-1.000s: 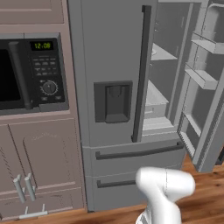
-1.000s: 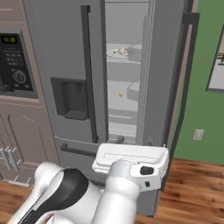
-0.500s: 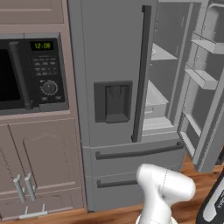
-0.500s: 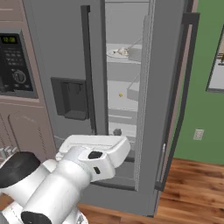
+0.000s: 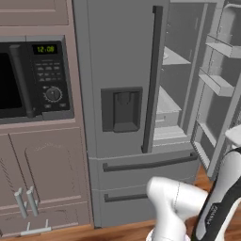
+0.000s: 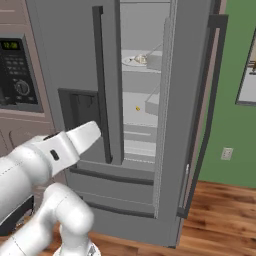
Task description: Retrieve the fish from the fridge and place it on the saucepan with marinade on the stove.
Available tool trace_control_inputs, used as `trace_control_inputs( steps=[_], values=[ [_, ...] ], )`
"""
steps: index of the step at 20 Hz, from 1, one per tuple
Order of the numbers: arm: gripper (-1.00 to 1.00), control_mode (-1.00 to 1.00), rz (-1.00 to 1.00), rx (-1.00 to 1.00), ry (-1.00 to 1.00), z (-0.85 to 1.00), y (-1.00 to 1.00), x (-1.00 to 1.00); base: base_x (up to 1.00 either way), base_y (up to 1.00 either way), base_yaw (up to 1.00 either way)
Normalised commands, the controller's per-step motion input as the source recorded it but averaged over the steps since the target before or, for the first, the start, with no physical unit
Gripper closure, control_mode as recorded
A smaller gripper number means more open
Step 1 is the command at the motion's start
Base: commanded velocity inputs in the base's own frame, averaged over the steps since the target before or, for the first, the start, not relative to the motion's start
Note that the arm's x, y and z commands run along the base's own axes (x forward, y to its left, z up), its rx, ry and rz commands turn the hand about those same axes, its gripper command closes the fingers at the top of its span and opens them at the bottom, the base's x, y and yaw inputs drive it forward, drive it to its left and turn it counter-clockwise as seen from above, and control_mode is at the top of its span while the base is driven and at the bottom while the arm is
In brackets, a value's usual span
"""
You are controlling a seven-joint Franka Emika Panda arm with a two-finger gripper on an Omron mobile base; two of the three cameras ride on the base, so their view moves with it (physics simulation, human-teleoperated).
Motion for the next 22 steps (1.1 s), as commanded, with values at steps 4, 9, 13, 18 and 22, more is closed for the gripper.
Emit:
trace_control_inputs(
  steps=[4,9,13,18,22],
  values=[
    [-1.0,-1.0,0.0,-0.36,0.17,-0.24,0.93,0.53,0.0,0.0,0.0],
    [-1.0,-1.0,0.0,-0.44,0.29,-0.32,0.66,0.45,0.0,0.0,0.0],
    [-1.0,-1.0,-0.01,-0.31,0.08,-0.42,0.07,0.3,0.0,0.0,0.0],
    [-1.0,-1.0,-0.02,-0.16,0.0,-0.49,-0.09,0.31,0.0,0.0,0.0],
    [-1.0,-1.0,0.0,-0.03,-0.01,-0.04,-0.24,0.18,0.0,0.0,0.0]
  ],
)
